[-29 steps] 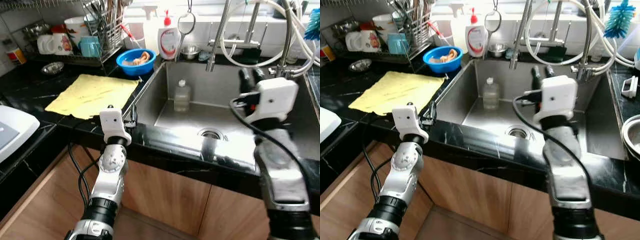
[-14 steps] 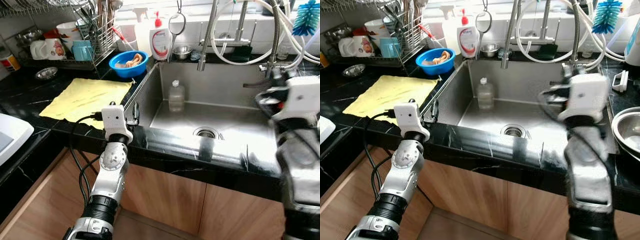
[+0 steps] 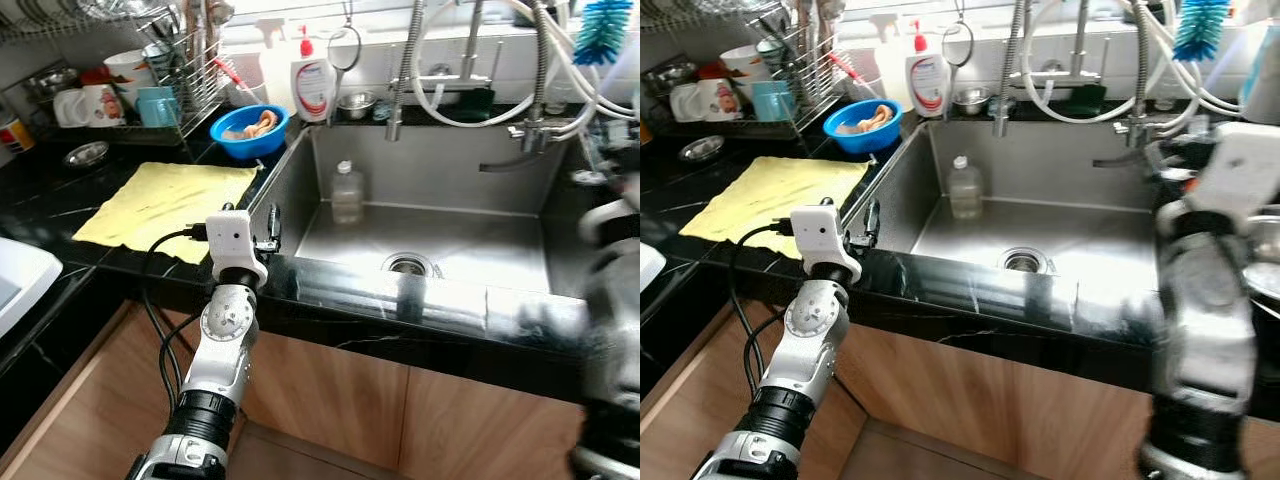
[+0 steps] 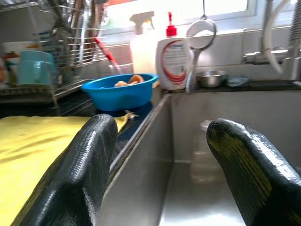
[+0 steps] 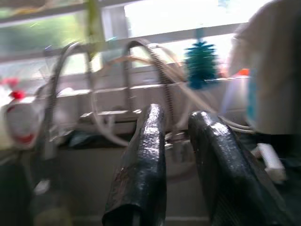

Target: Kitchen organization

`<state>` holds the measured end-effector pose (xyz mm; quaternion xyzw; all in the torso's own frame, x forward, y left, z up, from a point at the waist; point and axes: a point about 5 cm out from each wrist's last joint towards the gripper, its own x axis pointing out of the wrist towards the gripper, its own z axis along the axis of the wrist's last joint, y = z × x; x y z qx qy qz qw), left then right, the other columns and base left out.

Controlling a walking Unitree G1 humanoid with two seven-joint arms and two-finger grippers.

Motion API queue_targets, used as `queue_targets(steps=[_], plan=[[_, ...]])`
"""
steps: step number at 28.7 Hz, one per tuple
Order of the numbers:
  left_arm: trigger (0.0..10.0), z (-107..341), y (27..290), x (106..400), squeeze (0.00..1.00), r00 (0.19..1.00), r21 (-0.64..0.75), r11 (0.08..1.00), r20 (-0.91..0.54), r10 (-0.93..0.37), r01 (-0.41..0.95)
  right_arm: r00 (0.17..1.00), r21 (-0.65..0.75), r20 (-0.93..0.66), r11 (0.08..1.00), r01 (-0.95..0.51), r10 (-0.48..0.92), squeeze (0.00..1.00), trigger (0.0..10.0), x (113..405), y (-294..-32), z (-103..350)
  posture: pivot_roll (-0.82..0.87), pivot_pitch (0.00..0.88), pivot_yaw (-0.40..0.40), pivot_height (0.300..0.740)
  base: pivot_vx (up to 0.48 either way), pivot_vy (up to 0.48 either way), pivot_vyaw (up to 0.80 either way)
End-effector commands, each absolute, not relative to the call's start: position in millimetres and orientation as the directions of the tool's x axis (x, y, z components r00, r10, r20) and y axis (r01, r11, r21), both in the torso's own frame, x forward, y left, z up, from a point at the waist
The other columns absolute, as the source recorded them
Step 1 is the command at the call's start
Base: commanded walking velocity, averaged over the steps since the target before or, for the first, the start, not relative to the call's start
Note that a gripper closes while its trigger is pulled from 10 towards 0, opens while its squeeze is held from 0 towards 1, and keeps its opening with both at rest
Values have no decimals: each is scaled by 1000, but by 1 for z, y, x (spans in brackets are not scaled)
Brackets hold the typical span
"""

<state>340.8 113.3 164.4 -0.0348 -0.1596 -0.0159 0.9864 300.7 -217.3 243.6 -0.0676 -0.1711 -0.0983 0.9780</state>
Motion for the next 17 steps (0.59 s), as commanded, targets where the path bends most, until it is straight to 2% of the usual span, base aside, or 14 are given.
queue_targets(steps=[1,4,8,13,17], plan=[[10000,166,118,343,0,949,-53,998,314,-12,30,921,-168,388,981,100,-28,0,10000,301,-184,244,-311,0,172,740,0,0,0],[10000,166,117,343,0,948,-53,998,317,-12,31,910,-192,394,980,-54,128,0,10000,299,-152,241,-307,0,169,740,0,0,0],[10000,165,117,341,0,947,-49,998,321,-12,29,893,-246,382,958,-150,237,0,10000,296,-136,231,-303,0,164,740,0,0,0],[10000,162,117,340,0,948,-51,998,317,-8,26,889,-268,328,934,-237,320,0,10000,297,-128,215,-304,0,153,740,0,0,0],[10000,162,121,340,0,947,-55,999,321,18,0,890,-235,344,945,-226,298,0,10000,300,-133,218,-291,0,136,740,0,0,0]])
